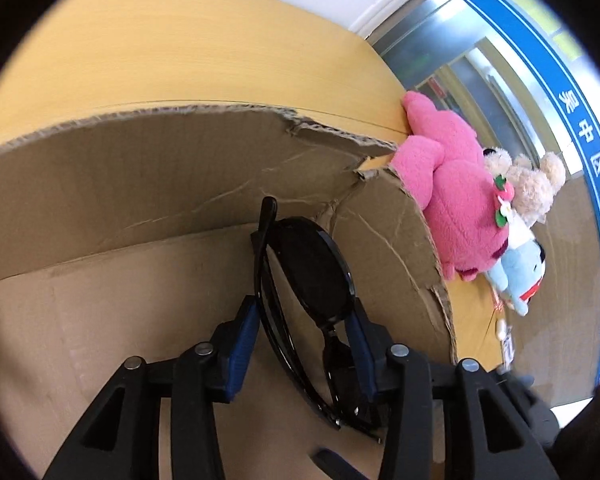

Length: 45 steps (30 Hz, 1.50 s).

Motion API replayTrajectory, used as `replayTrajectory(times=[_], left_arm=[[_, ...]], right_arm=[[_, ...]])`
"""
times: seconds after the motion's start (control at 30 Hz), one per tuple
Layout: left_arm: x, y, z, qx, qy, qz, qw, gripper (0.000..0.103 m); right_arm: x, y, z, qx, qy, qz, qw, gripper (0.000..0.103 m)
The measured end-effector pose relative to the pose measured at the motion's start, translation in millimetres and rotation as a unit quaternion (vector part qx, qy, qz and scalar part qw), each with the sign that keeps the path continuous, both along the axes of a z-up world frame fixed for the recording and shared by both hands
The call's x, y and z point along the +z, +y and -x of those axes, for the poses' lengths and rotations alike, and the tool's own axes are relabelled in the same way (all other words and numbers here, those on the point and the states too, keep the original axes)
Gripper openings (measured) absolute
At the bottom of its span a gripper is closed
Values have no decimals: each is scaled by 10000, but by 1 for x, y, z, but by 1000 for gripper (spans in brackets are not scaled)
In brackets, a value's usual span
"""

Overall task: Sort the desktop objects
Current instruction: 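Lower the sunglasses into the box and open both grippers, then withdraw both tools and move them toward the grey phone stand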

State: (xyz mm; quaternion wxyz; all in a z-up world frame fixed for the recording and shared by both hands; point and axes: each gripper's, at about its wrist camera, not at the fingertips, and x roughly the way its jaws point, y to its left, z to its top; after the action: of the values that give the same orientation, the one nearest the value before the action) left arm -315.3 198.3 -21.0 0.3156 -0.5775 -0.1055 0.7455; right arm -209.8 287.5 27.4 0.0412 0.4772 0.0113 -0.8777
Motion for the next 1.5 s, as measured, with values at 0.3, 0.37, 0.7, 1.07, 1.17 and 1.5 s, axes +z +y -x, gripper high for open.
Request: replayTrajectory(times=[0.3, 0.37, 0.7, 1.07, 1.17, 1.5], left_arm=[[99, -31, -66, -51, 1298, 39, 9915, 45], [128, -47, -91, 72, 1769, 1, 9842, 56], [205, -118, -221, 749, 3192, 323, 9442, 66], [190, -157, -324, 1579, 3829, 1179, 9025, 81], [180, -164, -342, 1700, 3722, 1100, 9058, 81], [150, -187, -368, 1848, 3419, 689, 9188, 28]], right_arm=[[73, 17, -83, -88, 1254, 6, 9921, 97], [88, 21, -100, -94, 1538, -25, 9881, 102], [122, 7, -183, -54, 1859, 219, 9823, 103], [114, -31, -237, 275, 1871, 325, 9814, 103], [113, -43, -249, 348, 1928, 254, 9803, 102], [95, -56, -270, 481, 1726, 316, 9833, 39]])
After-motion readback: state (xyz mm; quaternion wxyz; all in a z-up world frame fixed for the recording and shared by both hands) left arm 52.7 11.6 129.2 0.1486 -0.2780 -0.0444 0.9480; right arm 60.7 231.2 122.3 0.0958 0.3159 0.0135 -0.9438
